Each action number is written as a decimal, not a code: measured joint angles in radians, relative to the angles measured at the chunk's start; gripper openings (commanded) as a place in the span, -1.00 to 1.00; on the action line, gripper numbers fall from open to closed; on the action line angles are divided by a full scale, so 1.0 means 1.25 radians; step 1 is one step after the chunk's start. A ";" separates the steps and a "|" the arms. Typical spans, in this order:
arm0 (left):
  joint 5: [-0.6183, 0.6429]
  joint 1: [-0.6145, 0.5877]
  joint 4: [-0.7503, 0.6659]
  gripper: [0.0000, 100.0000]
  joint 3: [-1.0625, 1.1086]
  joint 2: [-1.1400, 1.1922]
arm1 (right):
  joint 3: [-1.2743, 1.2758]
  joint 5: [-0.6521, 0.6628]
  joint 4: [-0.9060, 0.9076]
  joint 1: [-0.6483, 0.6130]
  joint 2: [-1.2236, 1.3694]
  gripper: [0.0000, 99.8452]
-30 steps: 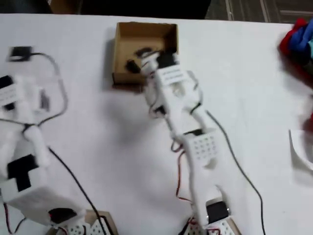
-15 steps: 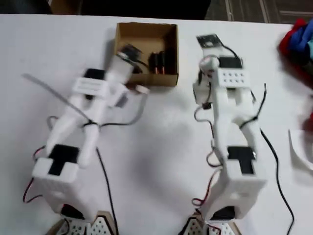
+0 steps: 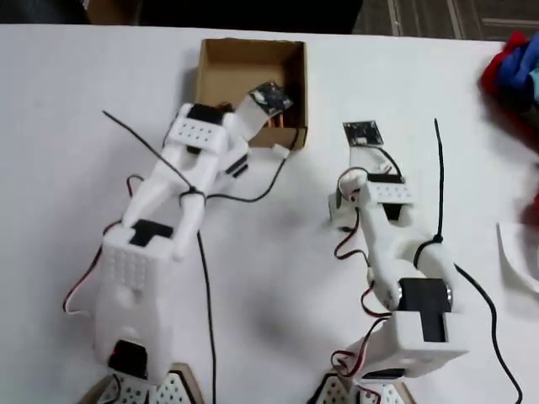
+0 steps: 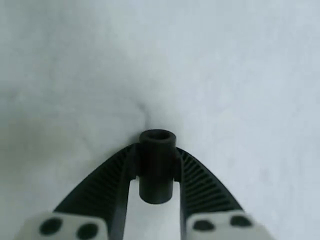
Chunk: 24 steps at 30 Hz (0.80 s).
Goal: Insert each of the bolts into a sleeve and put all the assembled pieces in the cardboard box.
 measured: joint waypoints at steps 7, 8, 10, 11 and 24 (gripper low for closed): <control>0.032 0.001 0.045 -0.74 -0.155 0.072 | 0.000 -0.001 -0.010 0.000 -0.004 -0.95; 0.053 0.001 0.045 -0.74 -0.168 0.082 | 0.000 -0.001 -0.011 0.000 -0.004 -0.95; 0.099 0.001 0.047 -0.74 -0.185 0.099 | 0.000 -0.004 -0.012 0.000 -0.004 -0.95; 0.126 0.001 0.049 -0.74 -0.188 0.104 | 0.000 -0.005 -0.012 0.000 -0.004 -0.95; 0.506 0.002 0.079 -0.74 -0.190 0.123 | 0.000 -0.005 -0.012 0.000 -0.004 -0.95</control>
